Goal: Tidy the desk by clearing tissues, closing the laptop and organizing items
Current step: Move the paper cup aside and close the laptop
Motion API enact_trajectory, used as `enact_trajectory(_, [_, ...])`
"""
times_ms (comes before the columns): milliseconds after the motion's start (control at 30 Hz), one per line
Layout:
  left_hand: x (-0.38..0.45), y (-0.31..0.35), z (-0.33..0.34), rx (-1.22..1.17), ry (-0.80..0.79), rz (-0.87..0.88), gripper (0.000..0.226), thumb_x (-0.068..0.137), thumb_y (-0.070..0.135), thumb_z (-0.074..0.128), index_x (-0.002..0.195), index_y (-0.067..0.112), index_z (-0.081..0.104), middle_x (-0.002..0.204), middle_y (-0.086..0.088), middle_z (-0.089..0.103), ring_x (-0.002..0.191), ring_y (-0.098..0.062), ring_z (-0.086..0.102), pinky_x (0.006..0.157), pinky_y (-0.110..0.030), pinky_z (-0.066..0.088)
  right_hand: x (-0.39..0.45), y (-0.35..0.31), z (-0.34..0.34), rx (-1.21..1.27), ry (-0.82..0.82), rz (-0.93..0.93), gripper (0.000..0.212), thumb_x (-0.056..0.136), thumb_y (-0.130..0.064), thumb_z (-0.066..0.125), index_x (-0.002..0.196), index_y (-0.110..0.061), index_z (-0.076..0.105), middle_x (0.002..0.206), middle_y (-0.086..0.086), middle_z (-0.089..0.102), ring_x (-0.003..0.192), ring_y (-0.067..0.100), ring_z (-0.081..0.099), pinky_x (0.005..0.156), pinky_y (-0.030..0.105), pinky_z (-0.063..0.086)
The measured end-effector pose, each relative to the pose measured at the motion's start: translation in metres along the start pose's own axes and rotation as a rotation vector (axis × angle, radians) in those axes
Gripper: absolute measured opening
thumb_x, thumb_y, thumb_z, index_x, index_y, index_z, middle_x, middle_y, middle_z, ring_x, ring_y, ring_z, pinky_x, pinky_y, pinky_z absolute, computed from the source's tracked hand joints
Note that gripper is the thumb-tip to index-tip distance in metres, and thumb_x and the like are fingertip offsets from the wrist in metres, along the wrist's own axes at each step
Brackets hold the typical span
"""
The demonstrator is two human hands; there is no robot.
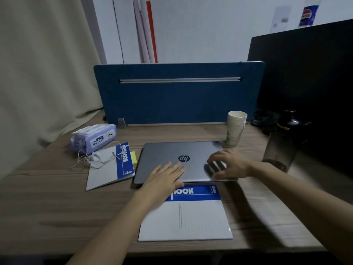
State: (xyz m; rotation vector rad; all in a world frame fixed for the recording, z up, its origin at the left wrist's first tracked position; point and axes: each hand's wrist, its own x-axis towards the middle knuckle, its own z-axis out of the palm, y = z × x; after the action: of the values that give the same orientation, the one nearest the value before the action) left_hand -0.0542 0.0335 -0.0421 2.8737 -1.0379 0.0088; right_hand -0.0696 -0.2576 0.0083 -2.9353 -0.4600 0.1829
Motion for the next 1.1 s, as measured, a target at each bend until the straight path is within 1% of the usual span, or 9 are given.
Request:
enact_trajectory(67, [0.003,-0.001,-0.002,0.017,-0.003,0.003,0.062,0.099,0.055,0.031,0.154,0.036,0.007,0.164,0.013,0.005,0.151,-0.015,0.003,0.121,-0.044,0.005,0.001,-0.003,0.004,-0.017,-0.053,-0.033,0.068,0.07,-0.066,0.067,0.13,-0.042,0.044,0.142,-0.008,0.038,0.126,0.014,0.031,0.102,0.04,0.034])
enact_trajectory(133, [0.007,-0.003,-0.002,0.022,-0.007,-0.001,0.063,0.099,0.053,0.035,0.154,0.035,0.009,0.164,0.012,0.007,0.151,-0.017,0.006,0.121,-0.047,0.007,0.005,-0.004,0.006,-0.039,-0.028,-0.049,0.073,0.068,-0.061,0.072,0.132,-0.04,0.043,0.143,-0.008,0.037,0.129,0.017,0.032,0.106,0.04,0.034])
enact_trajectory(300, [0.029,-0.013,-0.005,-0.04,0.022,-0.037,0.061,0.1,0.04,0.044,0.153,0.036,0.014,0.164,0.012,0.009,0.151,-0.019,0.008,0.121,-0.051,0.007,0.02,0.005,0.009,-0.056,0.072,-0.083,0.059,0.079,-0.044,0.072,0.133,-0.034,0.051,0.14,-0.006,0.044,0.125,0.015,0.044,0.097,0.026,0.039])
enact_trajectory(500, [0.068,-0.032,-0.005,-0.099,0.02,-0.097,0.059,0.1,0.04,0.043,0.151,0.044,0.014,0.162,0.019,0.008,0.151,-0.014,0.005,0.119,-0.06,0.001,0.048,0.021,0.025,-0.011,0.192,-0.029,0.057,0.088,-0.038,0.065,0.141,-0.03,0.047,0.149,-0.003,0.042,0.134,0.017,0.041,0.111,0.036,0.035])
enact_trajectory(600, [0.085,-0.041,-0.002,-0.083,0.044,-0.14,0.061,0.101,0.034,0.046,0.151,0.047,0.013,0.162,0.021,0.008,0.151,-0.013,0.005,0.115,-0.067,-0.001,0.066,0.027,0.032,-0.017,0.245,0.007,0.058,0.089,-0.038,0.064,0.143,-0.032,0.044,0.151,-0.003,0.04,0.137,0.02,0.038,0.112,0.037,0.034])
enact_trajectory(733, [0.107,-0.048,-0.002,-0.073,0.066,-0.171,0.061,0.102,0.029,0.046,0.151,0.046,0.014,0.163,0.018,0.01,0.151,-0.016,0.005,0.114,-0.067,-0.003,0.09,0.034,0.036,-0.049,0.276,0.05,0.057,0.091,-0.033,0.061,0.144,-0.032,0.041,0.152,-0.004,0.039,0.138,0.024,0.036,0.111,0.04,0.036])
enact_trajectory(867, [0.125,-0.053,-0.002,-0.08,0.093,-0.189,0.057,0.103,0.03,0.042,0.151,0.044,0.016,0.163,0.017,0.011,0.151,-0.017,0.005,0.114,-0.066,-0.003,0.107,0.039,0.038,-0.091,0.31,0.085,0.053,0.091,-0.025,0.056,0.141,-0.031,0.04,0.148,-0.006,0.04,0.134,0.023,0.037,0.096,0.045,0.047])
enact_trajectory(967, [0.139,-0.059,0.0,-0.067,0.109,-0.192,0.061,0.102,0.022,0.043,0.152,0.044,0.015,0.163,0.017,0.01,0.152,-0.018,0.003,0.115,-0.066,-0.004,0.118,0.045,0.04,-0.101,0.34,0.095,0.048,0.09,-0.021,0.054,0.135,-0.032,0.042,0.139,-0.011,0.043,0.127,0.02,0.04,0.085,0.045,0.051])
enact_trajectory(1100, [0.152,-0.064,0.002,-0.078,0.119,-0.193,0.059,0.102,0.023,0.04,0.151,0.044,0.016,0.163,0.017,0.011,0.152,-0.019,0.003,0.115,-0.065,-0.004,0.128,0.052,0.041,-0.096,0.364,0.112,0.045,0.09,-0.02,0.054,0.132,-0.032,0.042,0.137,-0.012,0.042,0.127,0.019,0.038,0.085,0.047,0.05])
